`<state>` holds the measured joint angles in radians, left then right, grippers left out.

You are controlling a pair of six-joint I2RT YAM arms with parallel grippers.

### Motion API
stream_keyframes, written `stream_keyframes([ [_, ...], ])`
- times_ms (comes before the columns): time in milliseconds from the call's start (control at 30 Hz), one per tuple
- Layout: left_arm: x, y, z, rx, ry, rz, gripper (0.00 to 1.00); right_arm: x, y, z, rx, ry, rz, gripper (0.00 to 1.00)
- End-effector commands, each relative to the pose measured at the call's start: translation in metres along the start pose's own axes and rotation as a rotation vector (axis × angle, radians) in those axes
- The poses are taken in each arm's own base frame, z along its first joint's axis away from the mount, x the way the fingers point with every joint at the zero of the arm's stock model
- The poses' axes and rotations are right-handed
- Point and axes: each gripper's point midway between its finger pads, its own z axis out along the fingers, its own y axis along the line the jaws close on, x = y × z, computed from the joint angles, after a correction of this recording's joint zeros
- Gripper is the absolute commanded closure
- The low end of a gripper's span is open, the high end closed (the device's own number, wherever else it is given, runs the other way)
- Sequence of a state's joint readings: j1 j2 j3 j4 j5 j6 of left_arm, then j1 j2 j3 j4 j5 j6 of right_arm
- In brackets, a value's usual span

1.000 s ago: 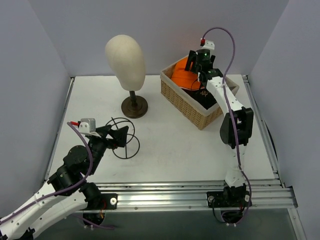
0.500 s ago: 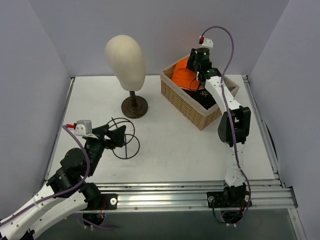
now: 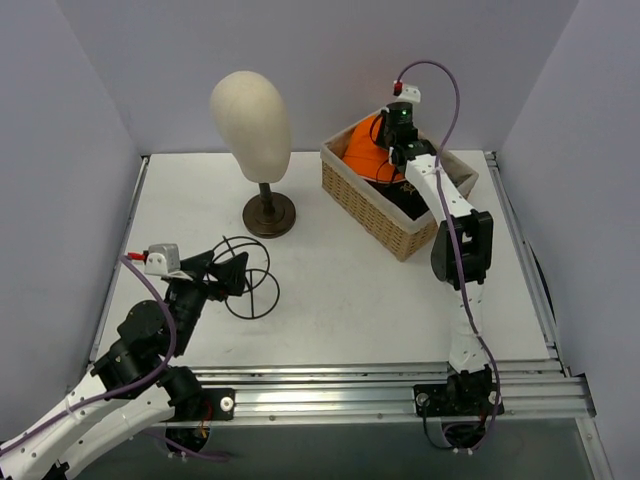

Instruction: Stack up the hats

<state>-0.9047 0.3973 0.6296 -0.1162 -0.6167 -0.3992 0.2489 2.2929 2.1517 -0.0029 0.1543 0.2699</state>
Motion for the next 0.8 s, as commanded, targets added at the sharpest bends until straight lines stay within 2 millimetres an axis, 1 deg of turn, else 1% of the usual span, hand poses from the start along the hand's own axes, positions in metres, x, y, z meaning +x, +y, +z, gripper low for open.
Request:
stream_keyframes([
  [0,-0.003,-0.002,0.003,0.001,-0.017,0.005,0.06,-0.039,-0.003,-0.008,0.015,-0.091,-0.012,0.96],
  [33,-0.001,-0.003,0.003,0.003,-0.010,0.008,0.06,-0.047,-0.003,-0.010,0.014,-0.110,-0.032,1.00],
  [133,0.002,-0.007,0.006,0.015,0.000,0.007,0.06,-0.072,-0.005,-0.022,0.026,-0.156,-0.071,1.00],
  [167,0.004,-0.008,0.008,0.014,0.004,0.011,0.06,-0.092,-0.003,-0.031,0.019,-0.190,-0.064,1.00],
  [200,0.005,-0.008,0.009,0.012,0.008,0.015,0.06,-0.111,0.000,-0.043,0.004,-0.220,-0.054,1.00],
  [267,0.005,-0.007,0.010,0.003,0.015,0.022,0.06,-0.120,0.003,-0.062,-0.019,-0.216,-0.052,1.00],
  [300,0.005,-0.007,0.010,0.001,0.015,0.023,0.06,-0.144,0.011,-0.090,-0.059,-0.262,-0.043,1.00],
  [333,0.005,-0.006,0.010,-0.003,0.013,0.023,0.06,-0.158,0.014,-0.103,-0.068,-0.311,-0.031,1.00],
  [367,0.003,-0.005,0.009,-0.003,0.009,0.021,0.06,-0.137,0.009,-0.102,-0.052,-0.274,-0.040,1.00],
  [400,0.005,-0.005,0.009,-0.004,0.010,0.021,0.06,-0.160,0.008,-0.127,-0.064,-0.344,-0.013,1.00],
  [467,0.003,-0.004,0.007,0.000,0.000,0.014,0.06,-0.154,0.005,-0.136,-0.074,-0.350,0.012,1.00],
  [500,0.003,-0.004,0.007,0.000,0.000,0.013,0.06,-0.135,-0.003,-0.137,-0.060,-0.323,0.010,1.00],
  [533,0.004,-0.003,0.006,-0.001,0.000,0.013,0.06,-0.134,-0.006,-0.138,-0.055,-0.340,0.023,1.00],
  [567,0.003,-0.004,0.006,0.005,-0.003,0.010,0.06,-0.126,-0.007,-0.136,-0.056,-0.329,0.024,0.98],
  [600,0.003,-0.004,0.007,0.005,-0.003,0.008,0.06,-0.113,-0.010,-0.129,-0.051,-0.296,0.018,0.89],
  [633,0.004,-0.004,0.007,0.005,-0.003,0.008,0.06,-0.106,-0.009,-0.125,-0.055,-0.274,0.011,0.87],
  [667,0.005,-0.005,0.007,0.006,0.000,0.010,0.06,-0.101,-0.010,-0.121,-0.058,-0.253,0.005,0.85],
  [700,0.006,-0.005,0.008,0.006,0.002,0.010,0.06,-0.088,-0.010,-0.111,-0.059,-0.214,-0.004,0.85],
  [767,0.007,-0.005,0.009,0.003,0.006,0.015,0.06,-0.084,-0.006,-0.106,-0.080,-0.199,-0.005,0.88],
])
